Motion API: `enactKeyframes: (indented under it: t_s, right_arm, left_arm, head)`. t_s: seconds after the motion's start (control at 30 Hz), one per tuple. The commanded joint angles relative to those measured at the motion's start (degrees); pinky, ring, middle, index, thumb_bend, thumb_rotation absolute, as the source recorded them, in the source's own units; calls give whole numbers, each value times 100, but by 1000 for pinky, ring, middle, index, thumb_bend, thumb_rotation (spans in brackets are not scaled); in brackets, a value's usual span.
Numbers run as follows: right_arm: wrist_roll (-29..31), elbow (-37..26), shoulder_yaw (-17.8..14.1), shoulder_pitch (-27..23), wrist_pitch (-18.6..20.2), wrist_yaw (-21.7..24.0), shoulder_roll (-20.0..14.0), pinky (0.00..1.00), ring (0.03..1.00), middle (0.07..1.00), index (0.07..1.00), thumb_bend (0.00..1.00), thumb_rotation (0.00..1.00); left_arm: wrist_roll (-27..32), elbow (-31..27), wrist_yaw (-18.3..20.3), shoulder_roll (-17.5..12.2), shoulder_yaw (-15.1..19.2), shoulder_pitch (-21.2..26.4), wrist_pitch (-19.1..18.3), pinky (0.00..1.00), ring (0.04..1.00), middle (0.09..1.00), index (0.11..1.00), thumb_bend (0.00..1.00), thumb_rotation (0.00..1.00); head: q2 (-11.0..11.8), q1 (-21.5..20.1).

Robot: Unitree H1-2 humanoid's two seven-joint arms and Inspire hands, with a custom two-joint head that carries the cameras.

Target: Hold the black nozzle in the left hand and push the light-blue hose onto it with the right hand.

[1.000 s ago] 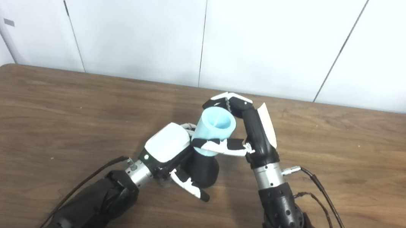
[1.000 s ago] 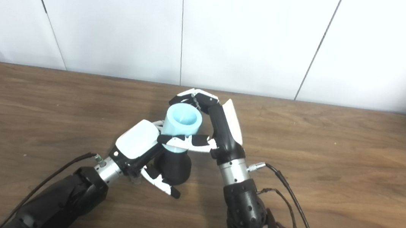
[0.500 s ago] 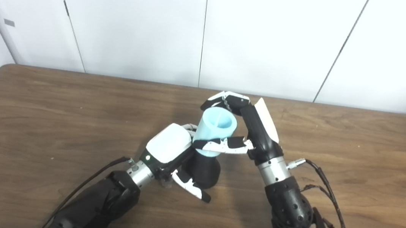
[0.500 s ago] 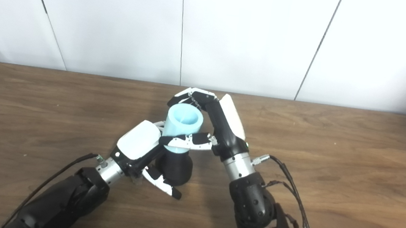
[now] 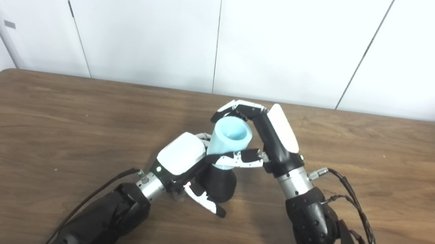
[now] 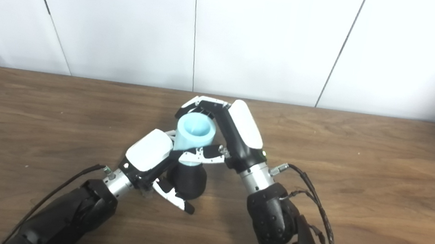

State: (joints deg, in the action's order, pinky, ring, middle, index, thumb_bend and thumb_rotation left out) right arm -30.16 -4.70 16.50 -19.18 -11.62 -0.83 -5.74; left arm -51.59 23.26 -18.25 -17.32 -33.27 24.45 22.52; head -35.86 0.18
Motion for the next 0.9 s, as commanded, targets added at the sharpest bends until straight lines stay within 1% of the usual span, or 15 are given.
enactKeyframes:
  t_s: [0.0,0.17,0.37,0.6,0.73,0.8,0.83,0.87]
  right_arm:
    - [-413,-244,175,-214,-279,114,-142,312,410,461,529,516,0]
    - [-504,-269,235,-227,-261,174,-186,308,409,462,529,516,0]
    - [-530,-307,326,-285,-162,331,-266,302,405,468,529,516,0]
    - [-469,-291,330,-271,-29,367,-274,307,411,468,523,517,0]
    - [-449,-275,286,-227,83,336,-227,307,411,467,527,517,0]
    - [-391,-289,246,-209,192,350,-192,337,416,463,519,522,5]
    - [-378,-346,223,-207,332,410,-177,348,417,461,515,524,7]
    - [-382,-422,206,-205,498,485,-161,414,495,544,589,759,302]
  left_arm:
    - [61,761,22,831,-855,-1834,270,761,488,461,507,522,0]
    - [75,731,60,836,-855,-1829,266,773,491,457,511,521,0]
    - [45,791,9,869,-862,-1817,267,762,491,458,510,521,0]
    - [47,724,81,859,-867,-1838,211,764,496,460,508,521,0]
    - [-1,732,25,837,-874,-1844,218,755,491,458,510,521,0]
    - [13,733,44,828,-870,-1843,224,757,491,459,509,521,0]
    - [30,727,67,824,-868,-1842,233,758,492,460,508,521,0]
    - [36,717,90,819,-872,-1840,233,758,493,461,507,522,0]
  head:
    - [-3,0]
    - [1,24]
    - [2,41]
    - [-17,35]
    - [-13,15]
    - [-11,8]
    - [-6,1]
    - [-6,1]
